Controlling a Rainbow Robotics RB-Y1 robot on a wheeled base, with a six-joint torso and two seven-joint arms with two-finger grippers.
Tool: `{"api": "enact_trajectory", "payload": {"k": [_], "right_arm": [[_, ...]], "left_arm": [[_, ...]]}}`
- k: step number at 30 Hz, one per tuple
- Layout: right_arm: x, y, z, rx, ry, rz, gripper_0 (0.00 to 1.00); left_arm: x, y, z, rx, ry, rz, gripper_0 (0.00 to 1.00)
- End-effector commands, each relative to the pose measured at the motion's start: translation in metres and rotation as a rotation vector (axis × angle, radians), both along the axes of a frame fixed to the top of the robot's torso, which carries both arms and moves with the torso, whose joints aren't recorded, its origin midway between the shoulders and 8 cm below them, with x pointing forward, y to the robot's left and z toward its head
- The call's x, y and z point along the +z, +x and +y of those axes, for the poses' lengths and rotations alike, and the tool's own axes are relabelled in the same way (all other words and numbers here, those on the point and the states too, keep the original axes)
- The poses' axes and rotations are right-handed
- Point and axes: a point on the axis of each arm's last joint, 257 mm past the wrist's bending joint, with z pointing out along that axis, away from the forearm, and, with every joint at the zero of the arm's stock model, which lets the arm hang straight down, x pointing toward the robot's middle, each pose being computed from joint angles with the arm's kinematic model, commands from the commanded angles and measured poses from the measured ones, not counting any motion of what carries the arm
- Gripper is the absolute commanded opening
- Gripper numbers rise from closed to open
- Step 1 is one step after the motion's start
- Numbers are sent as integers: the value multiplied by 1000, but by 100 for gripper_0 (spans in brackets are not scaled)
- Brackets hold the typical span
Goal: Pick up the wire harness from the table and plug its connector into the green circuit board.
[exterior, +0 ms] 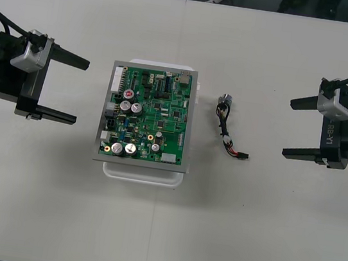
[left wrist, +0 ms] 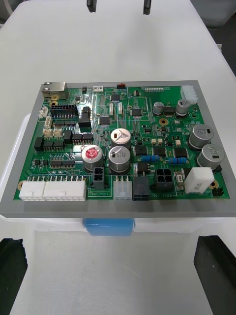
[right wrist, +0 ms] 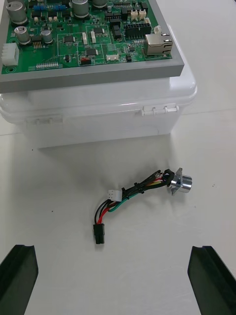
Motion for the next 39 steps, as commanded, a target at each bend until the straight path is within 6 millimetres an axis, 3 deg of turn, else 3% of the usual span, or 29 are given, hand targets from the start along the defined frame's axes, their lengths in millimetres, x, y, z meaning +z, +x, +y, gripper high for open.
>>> {"api": "enact_trajectory", "payload": {"k": [1,17,18,39], "right_arm": [[8,1,-5,1,8,-29,89],[8,1,-5,1,8,-29,89],[1,-2,0,9,19,-7,89],[1,-2,2,12,19,-4,89]], "left_arm": [[-5,-14,-3,-4,13,68,100],[2,-33,-9,-51,-3,135,100],[2,-34,-9,-56,-4,140,100],[46,-25,-14,-72,9,69,100]]}}
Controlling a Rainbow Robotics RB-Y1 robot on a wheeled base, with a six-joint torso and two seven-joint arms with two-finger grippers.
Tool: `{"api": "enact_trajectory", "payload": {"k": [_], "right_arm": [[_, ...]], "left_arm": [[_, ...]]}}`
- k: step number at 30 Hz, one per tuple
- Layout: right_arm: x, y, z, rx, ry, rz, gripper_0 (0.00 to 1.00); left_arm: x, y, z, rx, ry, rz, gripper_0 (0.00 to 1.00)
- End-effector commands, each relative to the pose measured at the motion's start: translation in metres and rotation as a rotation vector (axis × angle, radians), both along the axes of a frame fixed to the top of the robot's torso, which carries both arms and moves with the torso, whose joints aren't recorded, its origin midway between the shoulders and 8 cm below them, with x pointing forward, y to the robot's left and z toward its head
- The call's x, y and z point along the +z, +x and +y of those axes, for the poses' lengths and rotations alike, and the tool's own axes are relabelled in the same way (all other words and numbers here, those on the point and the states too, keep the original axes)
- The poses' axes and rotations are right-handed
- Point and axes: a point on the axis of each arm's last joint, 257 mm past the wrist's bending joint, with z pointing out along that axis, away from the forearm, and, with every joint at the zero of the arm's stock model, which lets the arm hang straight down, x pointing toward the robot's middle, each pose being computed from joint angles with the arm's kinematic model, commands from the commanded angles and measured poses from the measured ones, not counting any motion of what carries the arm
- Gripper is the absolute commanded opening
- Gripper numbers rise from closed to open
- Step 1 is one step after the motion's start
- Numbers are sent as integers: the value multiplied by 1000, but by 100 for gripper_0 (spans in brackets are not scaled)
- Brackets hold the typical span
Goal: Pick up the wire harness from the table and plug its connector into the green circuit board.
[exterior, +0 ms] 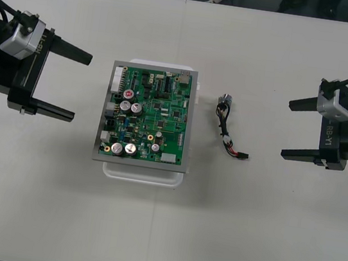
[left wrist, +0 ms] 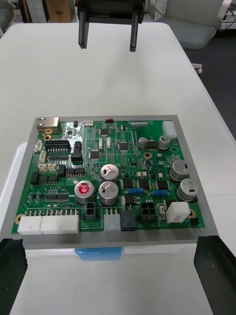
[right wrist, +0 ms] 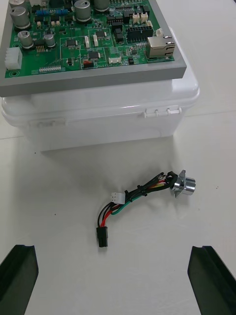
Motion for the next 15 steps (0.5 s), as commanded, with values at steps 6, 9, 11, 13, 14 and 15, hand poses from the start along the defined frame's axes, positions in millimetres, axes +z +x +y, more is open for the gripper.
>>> {"api": "enact_trajectory", "payload": {"k": [6,9,11,13,14,15], "right_arm": [[-3,4,-1,-3,-30,-14,89],[-4,6,2,-4,-40,-9,89],[-6,8,3,-7,-52,-10,89],[-7,9,5,-4,-64,-10,89],[-8,9,6,-1,-72,-8,89],[-8,9,8,1,-73,-7,89]], "left_arm": [[22,-7,-4,0,43,34,100],[23,-9,-8,-9,43,45,100],[24,-10,-11,-16,40,57,100],[25,-11,-14,-18,42,61,100],[24,-11,-15,-21,46,66,100],[25,-11,-16,-22,47,66,100]]}}
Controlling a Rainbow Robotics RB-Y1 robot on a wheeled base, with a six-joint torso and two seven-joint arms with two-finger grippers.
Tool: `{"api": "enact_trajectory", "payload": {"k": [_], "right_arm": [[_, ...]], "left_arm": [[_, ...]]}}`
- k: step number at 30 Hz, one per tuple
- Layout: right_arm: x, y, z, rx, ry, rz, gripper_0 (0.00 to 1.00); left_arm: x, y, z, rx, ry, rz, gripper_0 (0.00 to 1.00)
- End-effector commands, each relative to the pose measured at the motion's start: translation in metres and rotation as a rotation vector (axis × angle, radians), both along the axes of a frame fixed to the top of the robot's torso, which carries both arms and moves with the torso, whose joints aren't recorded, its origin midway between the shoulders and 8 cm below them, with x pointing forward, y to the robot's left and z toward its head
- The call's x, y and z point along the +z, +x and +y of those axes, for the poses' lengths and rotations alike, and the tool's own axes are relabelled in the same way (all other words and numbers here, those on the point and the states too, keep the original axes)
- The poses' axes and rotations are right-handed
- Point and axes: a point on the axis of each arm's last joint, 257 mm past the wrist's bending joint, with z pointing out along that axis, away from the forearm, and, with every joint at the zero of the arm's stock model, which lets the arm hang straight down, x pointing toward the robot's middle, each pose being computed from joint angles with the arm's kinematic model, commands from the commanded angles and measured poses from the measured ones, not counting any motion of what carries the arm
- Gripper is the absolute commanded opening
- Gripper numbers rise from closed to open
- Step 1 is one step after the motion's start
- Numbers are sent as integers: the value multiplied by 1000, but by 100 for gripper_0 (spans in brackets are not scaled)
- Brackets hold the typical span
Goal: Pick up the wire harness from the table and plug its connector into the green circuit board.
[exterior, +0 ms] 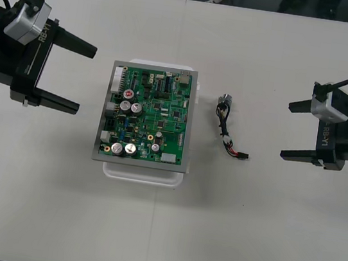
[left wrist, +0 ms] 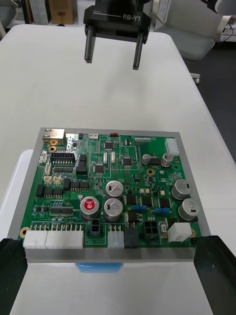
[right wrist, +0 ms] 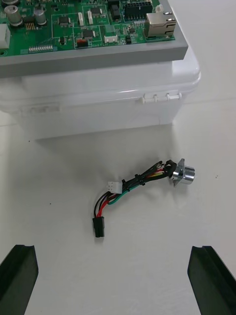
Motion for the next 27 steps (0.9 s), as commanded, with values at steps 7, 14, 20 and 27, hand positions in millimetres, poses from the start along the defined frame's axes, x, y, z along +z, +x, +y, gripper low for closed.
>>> {"api": "enact_trajectory", "payload": {"k": [7,14,20,27], "right_arm": [[-6,8,14,16,-91,4,89],[-19,9,13,5,-147,30,89],[-32,19,4,-30,-251,21,89],[-43,20,6,-128,-236,111,89]], "left_arm": [[8,-16,-17,-61,77,39,100],[7,-20,-27,-81,94,60,100],[6,-14,-38,-63,87,53,100],[19,-6,-58,-54,45,16,100]]}}
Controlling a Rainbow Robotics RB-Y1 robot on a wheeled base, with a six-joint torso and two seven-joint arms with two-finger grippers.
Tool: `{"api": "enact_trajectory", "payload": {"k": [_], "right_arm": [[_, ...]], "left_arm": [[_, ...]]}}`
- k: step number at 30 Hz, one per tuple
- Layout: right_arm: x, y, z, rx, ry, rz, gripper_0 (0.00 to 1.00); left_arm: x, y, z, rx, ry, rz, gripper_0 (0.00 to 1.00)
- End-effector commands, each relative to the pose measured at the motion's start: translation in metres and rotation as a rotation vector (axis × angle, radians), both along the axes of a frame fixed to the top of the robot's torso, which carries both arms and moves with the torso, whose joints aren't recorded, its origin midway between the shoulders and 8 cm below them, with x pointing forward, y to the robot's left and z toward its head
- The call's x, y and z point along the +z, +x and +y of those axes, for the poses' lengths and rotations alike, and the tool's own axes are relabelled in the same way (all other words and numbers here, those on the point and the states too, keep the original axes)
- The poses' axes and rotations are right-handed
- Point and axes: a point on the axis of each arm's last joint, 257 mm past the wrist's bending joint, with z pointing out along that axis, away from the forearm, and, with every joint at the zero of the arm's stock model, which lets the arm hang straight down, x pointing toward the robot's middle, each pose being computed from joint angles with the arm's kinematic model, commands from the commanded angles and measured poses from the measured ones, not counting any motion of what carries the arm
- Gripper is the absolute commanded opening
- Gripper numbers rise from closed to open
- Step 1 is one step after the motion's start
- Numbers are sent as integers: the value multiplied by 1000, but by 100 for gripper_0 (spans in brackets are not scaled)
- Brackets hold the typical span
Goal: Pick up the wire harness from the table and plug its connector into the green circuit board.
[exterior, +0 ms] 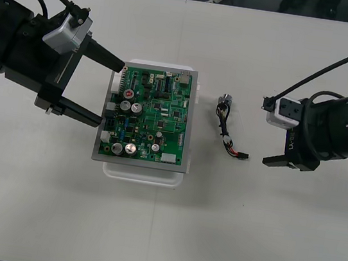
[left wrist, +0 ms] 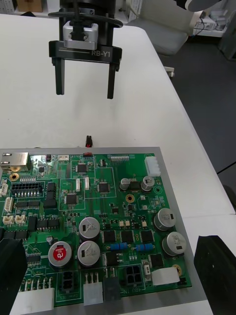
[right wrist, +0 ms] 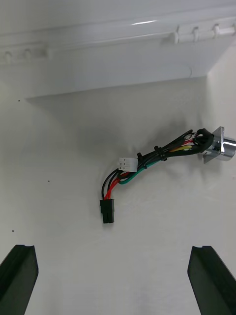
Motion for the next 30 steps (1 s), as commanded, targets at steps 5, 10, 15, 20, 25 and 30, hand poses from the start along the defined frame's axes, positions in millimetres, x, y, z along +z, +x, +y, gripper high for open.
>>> {"api": "enact_trajectory", "payload": {"k": [5,10,15,20,25,30], "right_arm": [[-3,4,-4,-93,-38,46,89],[-12,5,-5,-112,-87,59,89],[-12,9,-10,-122,-103,42,89],[-17,11,-11,-125,-132,36,89],[-22,20,-12,-119,-209,-7,89],[-24,28,-14,-131,-248,-37,89]], "left_arm": [[33,12,-30,34,-67,-43,100],[40,13,-40,37,-103,-47,100],[45,11,-50,30,-138,-35,100],[48,12,-54,38,-158,-28,100],[51,15,-55,52,-172,-25,100],[53,20,-56,69,-177,-39,100]]}}
